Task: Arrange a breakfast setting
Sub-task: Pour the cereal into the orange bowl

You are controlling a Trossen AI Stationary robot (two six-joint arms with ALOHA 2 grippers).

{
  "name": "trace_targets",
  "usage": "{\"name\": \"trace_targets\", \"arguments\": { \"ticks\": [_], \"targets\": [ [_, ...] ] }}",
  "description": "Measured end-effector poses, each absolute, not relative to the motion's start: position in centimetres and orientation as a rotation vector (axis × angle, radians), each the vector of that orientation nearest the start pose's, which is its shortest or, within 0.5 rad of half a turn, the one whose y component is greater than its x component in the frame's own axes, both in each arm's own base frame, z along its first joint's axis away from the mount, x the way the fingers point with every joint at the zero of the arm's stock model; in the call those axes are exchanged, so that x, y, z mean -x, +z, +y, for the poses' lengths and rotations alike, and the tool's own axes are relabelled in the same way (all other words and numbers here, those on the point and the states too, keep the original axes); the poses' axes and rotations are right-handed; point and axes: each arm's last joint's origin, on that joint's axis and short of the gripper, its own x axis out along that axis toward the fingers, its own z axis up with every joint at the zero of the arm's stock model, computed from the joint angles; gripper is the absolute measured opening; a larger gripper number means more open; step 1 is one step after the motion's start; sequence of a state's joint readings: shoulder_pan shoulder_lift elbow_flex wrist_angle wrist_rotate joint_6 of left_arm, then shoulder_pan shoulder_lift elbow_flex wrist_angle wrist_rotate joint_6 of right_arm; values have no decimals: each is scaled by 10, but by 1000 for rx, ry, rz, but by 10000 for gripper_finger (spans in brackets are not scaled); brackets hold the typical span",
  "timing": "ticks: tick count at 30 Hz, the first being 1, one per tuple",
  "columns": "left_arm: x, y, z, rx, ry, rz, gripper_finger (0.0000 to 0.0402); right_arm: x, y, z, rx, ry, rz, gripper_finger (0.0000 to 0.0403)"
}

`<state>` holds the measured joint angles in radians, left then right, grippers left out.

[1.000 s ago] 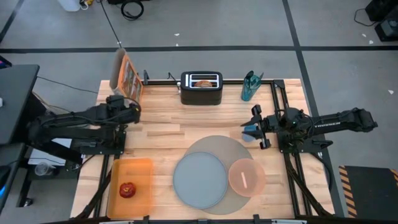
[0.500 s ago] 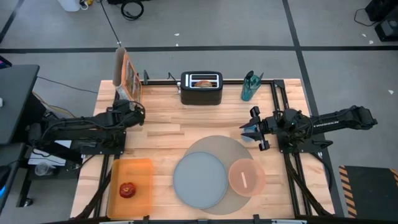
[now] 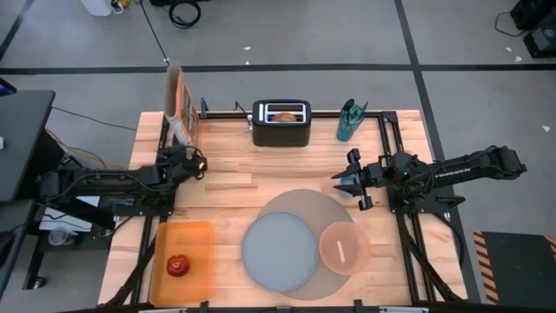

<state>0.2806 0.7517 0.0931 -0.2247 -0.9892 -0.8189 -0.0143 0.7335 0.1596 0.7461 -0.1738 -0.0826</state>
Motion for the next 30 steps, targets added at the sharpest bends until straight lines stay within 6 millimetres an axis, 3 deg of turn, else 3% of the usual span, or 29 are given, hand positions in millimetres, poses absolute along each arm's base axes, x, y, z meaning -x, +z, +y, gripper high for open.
{"name": "trace_targets", "arguments": {
  "ticks": [7,14,22,30],
  "targets": [
    [-100,118,54,320,1437,361,157,-157,216,3,100,151,-199,130],
    [-115,151,59,259,1404,351,59,-157,216,2,88,123,-195,130],
    [-133,210,50,232,1253,384,38,-157,214,1,84,96,-173,130],
    [-137,262,21,227,1016,424,37,-156,212,1,66,94,-142,130]
  ]
}}
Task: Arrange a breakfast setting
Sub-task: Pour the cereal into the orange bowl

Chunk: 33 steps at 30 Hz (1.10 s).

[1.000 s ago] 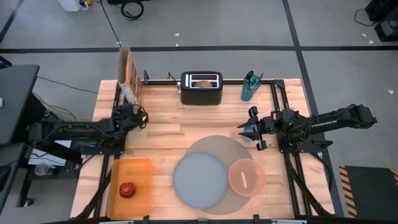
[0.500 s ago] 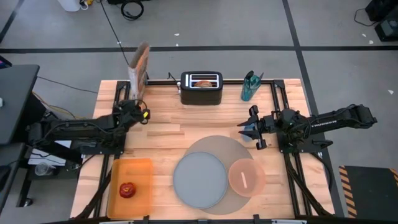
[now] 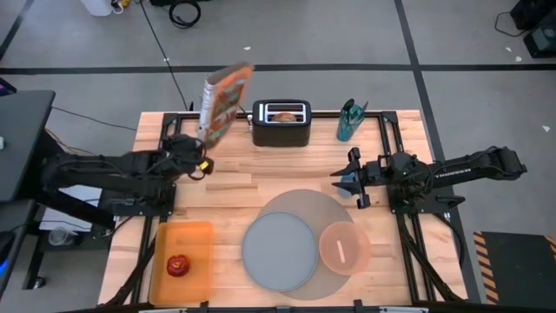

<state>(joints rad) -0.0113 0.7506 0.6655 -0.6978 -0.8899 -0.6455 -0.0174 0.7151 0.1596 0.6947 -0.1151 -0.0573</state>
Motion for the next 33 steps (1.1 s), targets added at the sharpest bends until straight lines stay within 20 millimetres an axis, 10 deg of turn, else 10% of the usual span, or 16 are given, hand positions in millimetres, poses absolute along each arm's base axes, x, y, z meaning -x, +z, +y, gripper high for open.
{"name": "trace_targets", "arguments": {
  "ticks": [13,27,33],
  "targets": [
    [-120,289,-26,255,523,679,36,-157,270,4,-70,-20,-4,130],
    [-154,281,-63,84,49,820,36,-159,282,29,-296,-117,254,130],
    [-167,310,-70,14,-1,838,36,-169,275,49,-252,-142,266,130]
  ]
}}
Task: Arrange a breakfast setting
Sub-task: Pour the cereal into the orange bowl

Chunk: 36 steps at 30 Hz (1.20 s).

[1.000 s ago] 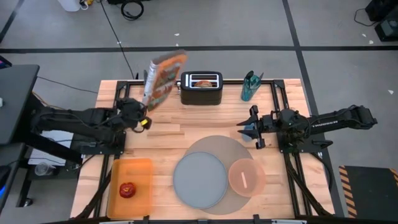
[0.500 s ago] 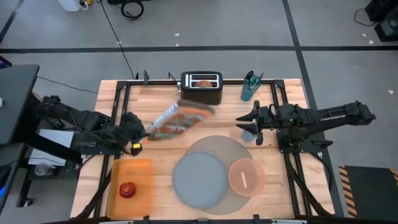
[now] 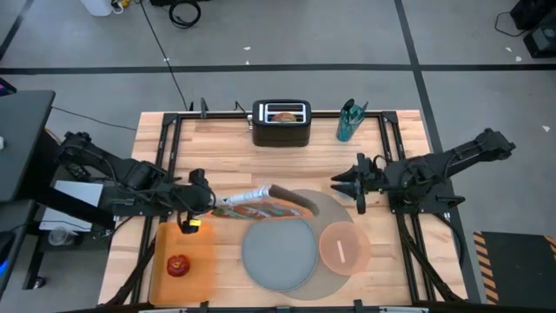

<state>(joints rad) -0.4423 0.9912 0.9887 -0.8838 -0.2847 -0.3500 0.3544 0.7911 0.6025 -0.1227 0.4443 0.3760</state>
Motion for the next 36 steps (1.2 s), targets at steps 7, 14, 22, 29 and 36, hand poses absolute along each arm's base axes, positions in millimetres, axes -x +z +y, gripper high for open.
{"name": "trace_targets", "arguments": {
  "ticks": [7,14,22,29,36],
  "targets": [
    [-181,325,-75,-113,20,933,36,-183,281,79,85,-37,140,130],
    [-210,345,-87,-147,11,985,36,-171,296,105,167,-145,130,130],
    [-248,372,-104,-204,25,1123,36,-157,302,130,99,-76,196,130],
    [-277,379,-115,-236,35,1188,36,-171,274,165,313,-152,228,138],
    [-290,391,-121,-279,10,1199,36,-167,271,186,380,-251,185,208]
  ]
}}
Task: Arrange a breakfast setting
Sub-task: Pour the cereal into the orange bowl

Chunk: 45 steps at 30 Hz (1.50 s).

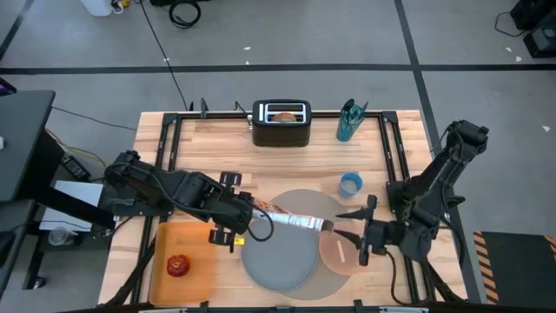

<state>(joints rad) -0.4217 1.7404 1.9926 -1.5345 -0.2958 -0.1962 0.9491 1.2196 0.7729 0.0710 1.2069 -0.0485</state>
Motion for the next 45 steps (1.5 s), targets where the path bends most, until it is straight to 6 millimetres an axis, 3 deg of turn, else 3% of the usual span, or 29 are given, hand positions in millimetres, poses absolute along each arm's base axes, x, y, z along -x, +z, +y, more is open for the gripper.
{"name": "trace_targets", "arguments": {
  "ticks": [6,19,28,37,45],
  "targets": [
    [-302,398,-122,-310,-16,1191,36,-167,280,194,328,-310,152,243],
    [-318,392,-119,-385,-62,1173,36,-171,281,193,188,-249,148,195],
    [-328,389,-111,-393,-61,1155,36,-168,276,193,169,-241,170,139],
    [-330,389,-112,-363,-87,1140,36,-167,274,192,153,-261,178,12],
    [-339,382,-113,-335,-66,1142,53,-161,271,196,94,-207,194,8]
  ]
}}
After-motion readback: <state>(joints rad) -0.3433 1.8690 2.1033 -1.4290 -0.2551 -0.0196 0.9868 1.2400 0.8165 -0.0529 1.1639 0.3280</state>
